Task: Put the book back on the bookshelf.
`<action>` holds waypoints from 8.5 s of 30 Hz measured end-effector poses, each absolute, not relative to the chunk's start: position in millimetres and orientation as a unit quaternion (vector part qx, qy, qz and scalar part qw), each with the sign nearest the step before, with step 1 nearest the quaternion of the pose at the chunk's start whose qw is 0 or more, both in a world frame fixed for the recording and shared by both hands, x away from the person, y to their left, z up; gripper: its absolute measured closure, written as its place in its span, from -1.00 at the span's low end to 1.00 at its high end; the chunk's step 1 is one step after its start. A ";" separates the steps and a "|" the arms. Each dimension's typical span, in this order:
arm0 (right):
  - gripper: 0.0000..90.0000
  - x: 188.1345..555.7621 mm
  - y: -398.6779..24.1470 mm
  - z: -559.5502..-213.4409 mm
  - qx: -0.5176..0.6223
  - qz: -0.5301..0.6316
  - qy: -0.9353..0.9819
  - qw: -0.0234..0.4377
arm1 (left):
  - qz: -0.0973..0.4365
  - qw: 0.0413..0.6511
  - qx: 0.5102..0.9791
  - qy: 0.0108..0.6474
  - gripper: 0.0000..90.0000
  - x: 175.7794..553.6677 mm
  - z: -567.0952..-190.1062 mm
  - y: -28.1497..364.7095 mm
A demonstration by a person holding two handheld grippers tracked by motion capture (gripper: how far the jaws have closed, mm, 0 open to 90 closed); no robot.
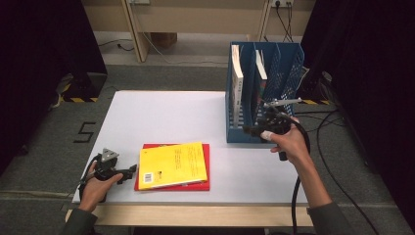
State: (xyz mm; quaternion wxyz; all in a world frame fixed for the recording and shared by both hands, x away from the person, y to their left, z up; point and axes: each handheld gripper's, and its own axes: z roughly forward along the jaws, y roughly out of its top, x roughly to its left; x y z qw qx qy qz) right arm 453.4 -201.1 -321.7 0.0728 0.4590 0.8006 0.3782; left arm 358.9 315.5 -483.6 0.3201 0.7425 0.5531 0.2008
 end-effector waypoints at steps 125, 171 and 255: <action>0.11 428.9 -119.3 -452.6 0.475 0.437 0.754 -0.123 | 0.142 0.351 0.794 0.476 -0.68 348.2 -470.1 270.6; 0.67 448.0 -153.4 -266.7 0.372 0.286 0.881 0.067 | 0.203 0.319 0.744 0.551 -0.68 357.7 -482.4 309.2; 0.66 543.1 -243.2 -180.1 0.511 0.197 0.817 0.178 | 0.204 0.319 0.744 0.550 -0.70 357.9 -483.1 308.8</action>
